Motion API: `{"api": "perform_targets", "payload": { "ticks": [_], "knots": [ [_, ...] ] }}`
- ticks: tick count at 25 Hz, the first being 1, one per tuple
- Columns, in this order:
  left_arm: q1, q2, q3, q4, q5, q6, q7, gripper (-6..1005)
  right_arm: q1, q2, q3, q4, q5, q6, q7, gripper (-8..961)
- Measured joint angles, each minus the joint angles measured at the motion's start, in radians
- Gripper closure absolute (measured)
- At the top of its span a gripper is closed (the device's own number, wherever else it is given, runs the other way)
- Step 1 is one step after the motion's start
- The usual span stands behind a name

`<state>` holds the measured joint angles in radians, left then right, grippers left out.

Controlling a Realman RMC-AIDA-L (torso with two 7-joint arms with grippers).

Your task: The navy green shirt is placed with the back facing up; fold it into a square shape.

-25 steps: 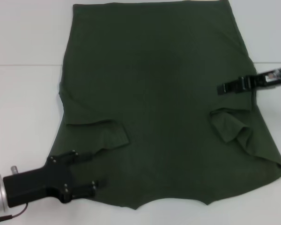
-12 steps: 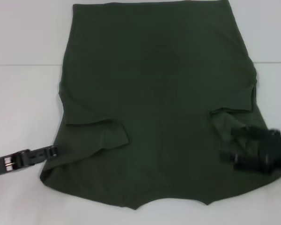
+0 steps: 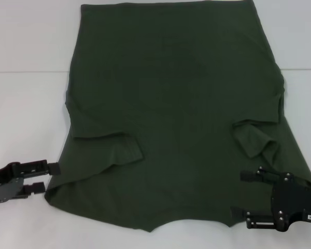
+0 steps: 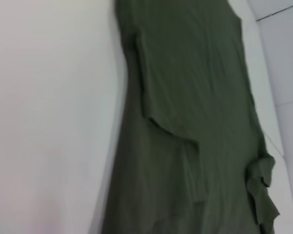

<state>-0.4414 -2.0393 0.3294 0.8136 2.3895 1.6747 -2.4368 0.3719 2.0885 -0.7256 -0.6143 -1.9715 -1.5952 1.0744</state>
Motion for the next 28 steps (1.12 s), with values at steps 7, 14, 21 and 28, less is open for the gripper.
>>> {"api": "perform_targets", "payload": {
  "ticks": [7,14,21,28],
  "knots": [
    [-0.06,0.018,0.013,0.007,0.142,-0.03,-0.071,136,0.005,-0.001,0.0,0.001,-0.022,-0.002,-0.042,26],
    [-0.089,0.029,0.041,0.007,0.18,-0.057,-0.097,138,0.007,0.004,0.0,0.007,-0.052,-0.001,-0.063,26],
    [-0.101,0.028,0.085,0.002,0.183,-0.078,-0.109,139,0.01,0.004,0.0,0.008,-0.052,-0.001,-0.064,27],
    [-0.11,0.026,0.116,-0.002,0.207,-0.099,-0.122,140,0.012,0.005,0.0,0.015,-0.052,0.001,-0.065,27]
  ]
}}
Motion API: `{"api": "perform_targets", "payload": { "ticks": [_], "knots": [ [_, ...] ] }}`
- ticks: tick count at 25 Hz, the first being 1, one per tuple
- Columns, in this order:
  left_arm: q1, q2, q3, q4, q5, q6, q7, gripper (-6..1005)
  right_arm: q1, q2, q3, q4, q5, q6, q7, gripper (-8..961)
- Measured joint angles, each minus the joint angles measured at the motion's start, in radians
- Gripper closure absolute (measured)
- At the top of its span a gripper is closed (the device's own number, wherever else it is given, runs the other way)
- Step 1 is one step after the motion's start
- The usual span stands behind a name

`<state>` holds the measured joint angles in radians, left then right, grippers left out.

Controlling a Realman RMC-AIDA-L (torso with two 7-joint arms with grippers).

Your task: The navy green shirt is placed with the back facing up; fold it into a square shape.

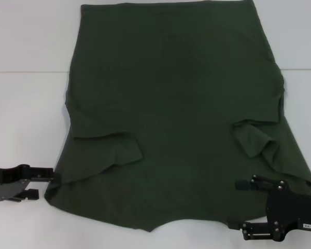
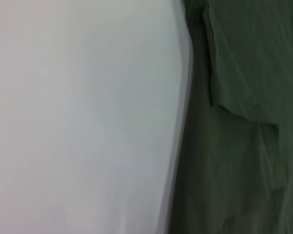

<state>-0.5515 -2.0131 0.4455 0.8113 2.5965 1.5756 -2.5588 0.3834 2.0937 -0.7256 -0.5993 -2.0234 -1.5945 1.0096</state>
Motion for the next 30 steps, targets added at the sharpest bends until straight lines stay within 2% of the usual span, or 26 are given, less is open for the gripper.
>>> {"api": "perform_targets", "payload": {
  "ticks": [17,30],
  "knots": [
    [-0.016,-0.006,0.017,-0.036,-0.003,-0.02,0.009,144,0.012,-0.001,0.0,0.019,0.0,0.009,0.0,26],
    [-0.065,-0.02,0.034,-0.099,-0.012,-0.022,0.016,146,0.012,-0.001,0.0,0.018,0.0,0.017,0.008,29]
  ]
}}
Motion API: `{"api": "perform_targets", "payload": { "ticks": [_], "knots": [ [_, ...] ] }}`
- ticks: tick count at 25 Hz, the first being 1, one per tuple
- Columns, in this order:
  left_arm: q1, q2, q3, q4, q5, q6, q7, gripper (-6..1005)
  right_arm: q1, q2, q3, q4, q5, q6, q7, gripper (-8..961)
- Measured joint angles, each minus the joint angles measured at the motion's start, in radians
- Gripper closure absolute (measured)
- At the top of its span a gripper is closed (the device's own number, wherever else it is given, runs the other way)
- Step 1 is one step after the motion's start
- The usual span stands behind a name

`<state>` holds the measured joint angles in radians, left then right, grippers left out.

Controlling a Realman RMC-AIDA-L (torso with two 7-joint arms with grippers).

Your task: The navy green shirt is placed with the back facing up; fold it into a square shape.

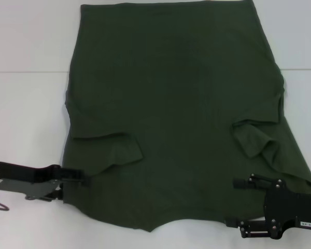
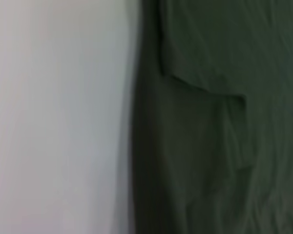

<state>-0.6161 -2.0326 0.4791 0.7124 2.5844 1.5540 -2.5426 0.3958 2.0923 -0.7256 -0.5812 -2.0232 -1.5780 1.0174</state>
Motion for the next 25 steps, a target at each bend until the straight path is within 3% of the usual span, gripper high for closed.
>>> {"api": "perform_targets", "payload": {
  "ticks": [10,21,25],
  "knots": [
    [-0.022,-0.012,0.008,-0.008,-0.002,-0.031,0.012,148,0.003,0.0,0.0,0.0,0.0,0.001,0.002,32],
    [-0.012,-0.015,0.035,0.005,0.008,-0.078,0.036,379,0.009,0.0,0.004,0.0,0.0,0.003,0.006,35],
    [-0.012,-0.014,0.039,0.006,0.009,-0.081,0.034,569,0.009,0.0,0.006,0.0,0.001,0.001,0.006,36]
  ]
}}
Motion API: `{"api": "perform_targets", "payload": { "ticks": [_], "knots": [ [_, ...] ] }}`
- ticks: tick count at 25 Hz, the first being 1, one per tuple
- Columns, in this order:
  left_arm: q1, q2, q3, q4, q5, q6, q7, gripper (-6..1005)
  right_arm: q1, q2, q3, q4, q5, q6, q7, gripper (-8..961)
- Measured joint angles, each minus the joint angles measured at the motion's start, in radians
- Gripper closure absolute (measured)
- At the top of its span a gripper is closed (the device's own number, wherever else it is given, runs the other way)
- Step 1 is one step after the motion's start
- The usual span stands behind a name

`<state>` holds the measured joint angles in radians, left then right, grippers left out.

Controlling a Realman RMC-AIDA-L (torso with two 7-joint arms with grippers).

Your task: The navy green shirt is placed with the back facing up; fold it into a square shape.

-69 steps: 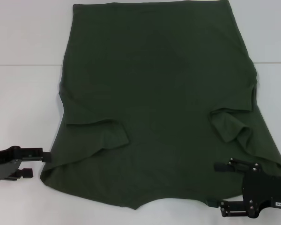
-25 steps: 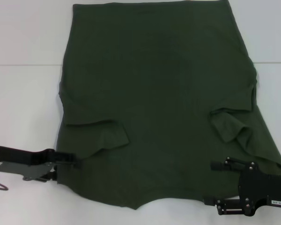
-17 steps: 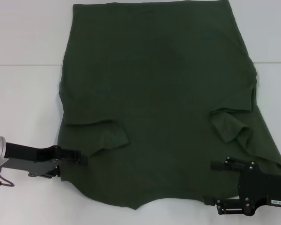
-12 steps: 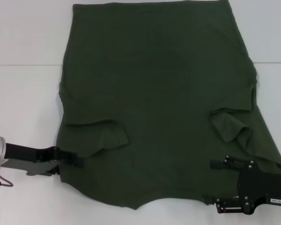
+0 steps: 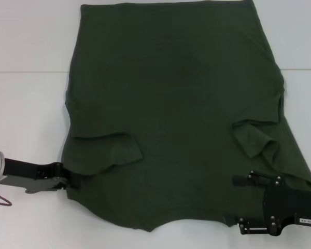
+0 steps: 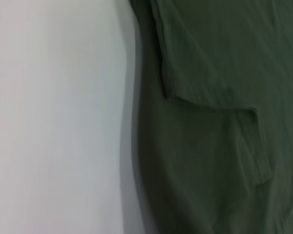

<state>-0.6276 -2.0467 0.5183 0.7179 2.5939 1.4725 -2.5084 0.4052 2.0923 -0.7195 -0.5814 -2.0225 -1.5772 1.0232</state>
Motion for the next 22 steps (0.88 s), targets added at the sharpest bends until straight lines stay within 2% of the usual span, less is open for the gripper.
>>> {"api": "perform_targets", "payload": {
  "ticks": [4,7,9,13,15,18,20,22],
  "knots": [
    [0.0,0.0,0.003,0.0,0.001,-0.001,-0.001,744,0.0,0.0,0.002,-0.001,0.003,-0.006,0.033,37],
    [0.0,0.0,0.003,-0.001,0.002,0.0,0.0,854,0.003,-0.005,0.01,-0.023,0.005,-0.024,0.139,37],
    [0.0,0.0,0.003,-0.001,0.001,0.003,0.004,901,0.004,-0.007,0.019,-0.069,0.005,-0.042,0.263,38],
    [0.001,0.002,-0.003,0.0,-0.007,0.009,0.027,972,0.006,-0.021,0.018,-0.248,-0.037,-0.058,0.683,39],
    [0.0,0.006,-0.004,0.0,-0.008,0.016,0.039,972,0.023,-0.05,0.015,-0.339,-0.107,-0.07,0.966,39],
    [-0.007,0.01,-0.005,0.001,-0.008,0.025,0.059,972,0.062,-0.101,0.018,-0.391,-0.209,-0.113,1.271,40],
    [-0.011,0.011,-0.005,0.001,-0.009,0.027,0.07,971,0.085,-0.14,0.026,-0.393,-0.259,-0.135,1.415,41],
    [-0.013,0.011,-0.004,0.001,-0.009,0.028,0.081,971,0.096,-0.164,0.03,-0.395,-0.293,-0.144,1.473,41]
  ]
}}
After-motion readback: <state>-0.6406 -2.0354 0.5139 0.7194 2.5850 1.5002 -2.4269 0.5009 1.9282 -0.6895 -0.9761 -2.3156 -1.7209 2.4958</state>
